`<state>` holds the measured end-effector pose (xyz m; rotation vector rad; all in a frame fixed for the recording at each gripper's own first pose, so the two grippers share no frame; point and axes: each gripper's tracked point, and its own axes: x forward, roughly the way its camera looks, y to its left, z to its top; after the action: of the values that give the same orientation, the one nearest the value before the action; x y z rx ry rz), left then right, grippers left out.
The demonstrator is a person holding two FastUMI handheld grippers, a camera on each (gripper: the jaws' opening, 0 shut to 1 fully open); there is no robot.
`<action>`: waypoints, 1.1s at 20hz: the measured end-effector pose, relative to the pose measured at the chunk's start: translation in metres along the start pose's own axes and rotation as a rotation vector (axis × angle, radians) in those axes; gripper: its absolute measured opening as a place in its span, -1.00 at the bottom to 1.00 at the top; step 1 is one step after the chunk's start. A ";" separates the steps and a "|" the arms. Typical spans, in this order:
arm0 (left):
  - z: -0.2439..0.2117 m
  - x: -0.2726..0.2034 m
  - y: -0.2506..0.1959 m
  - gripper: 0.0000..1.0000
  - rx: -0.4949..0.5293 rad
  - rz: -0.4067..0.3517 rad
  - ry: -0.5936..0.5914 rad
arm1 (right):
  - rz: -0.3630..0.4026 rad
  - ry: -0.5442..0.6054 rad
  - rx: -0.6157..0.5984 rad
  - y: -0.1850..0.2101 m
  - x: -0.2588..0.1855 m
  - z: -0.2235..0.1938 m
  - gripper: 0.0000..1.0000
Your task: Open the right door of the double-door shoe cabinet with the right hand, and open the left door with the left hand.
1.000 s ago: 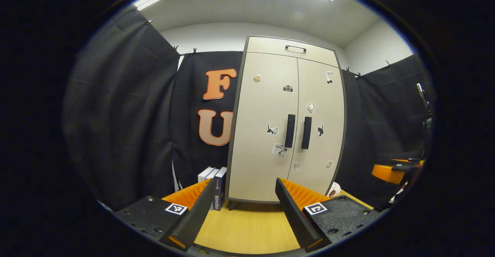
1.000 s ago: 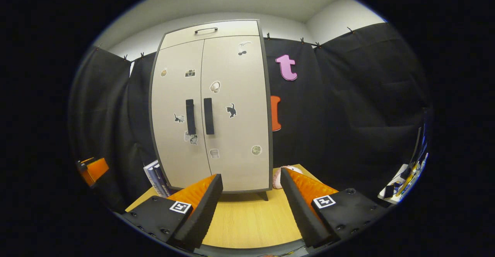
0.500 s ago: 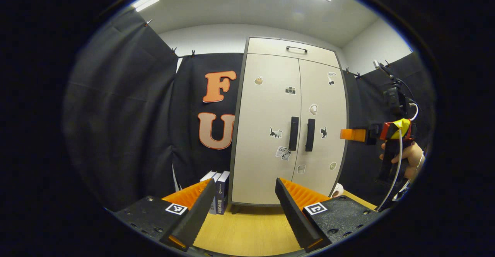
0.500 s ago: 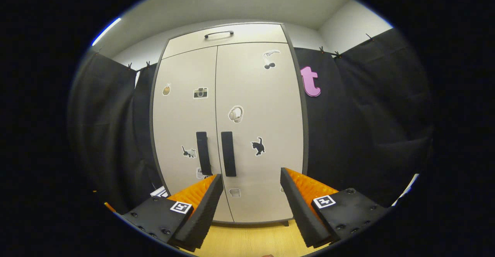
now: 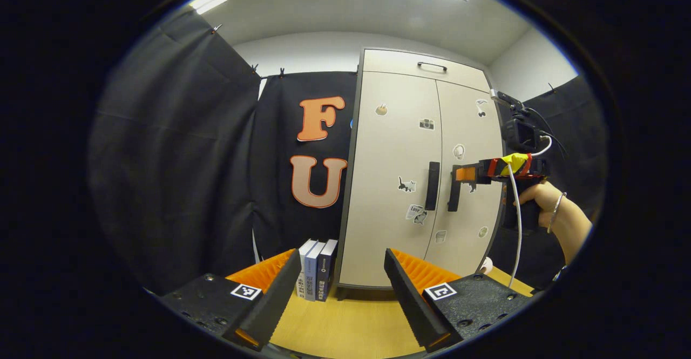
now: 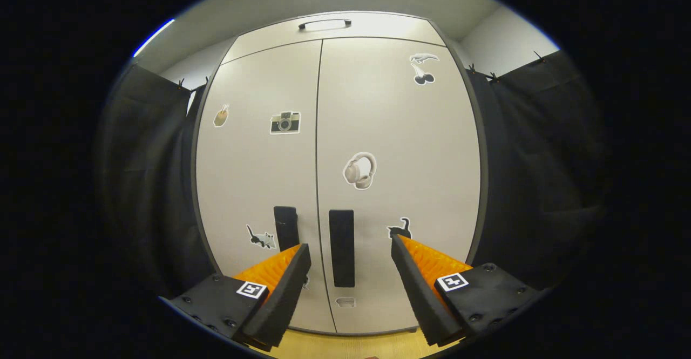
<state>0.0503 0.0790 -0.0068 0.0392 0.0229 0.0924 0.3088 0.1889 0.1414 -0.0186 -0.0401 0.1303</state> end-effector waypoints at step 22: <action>-0.007 0.007 0.031 0.89 0.026 0.078 0.017 | 0.026 0.136 0.041 0.009 0.060 -0.039 -0.37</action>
<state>0.0539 0.1108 -0.0128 0.0651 0.0399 0.1701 0.3690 0.2053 0.1048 0.0131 0.0983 0.1555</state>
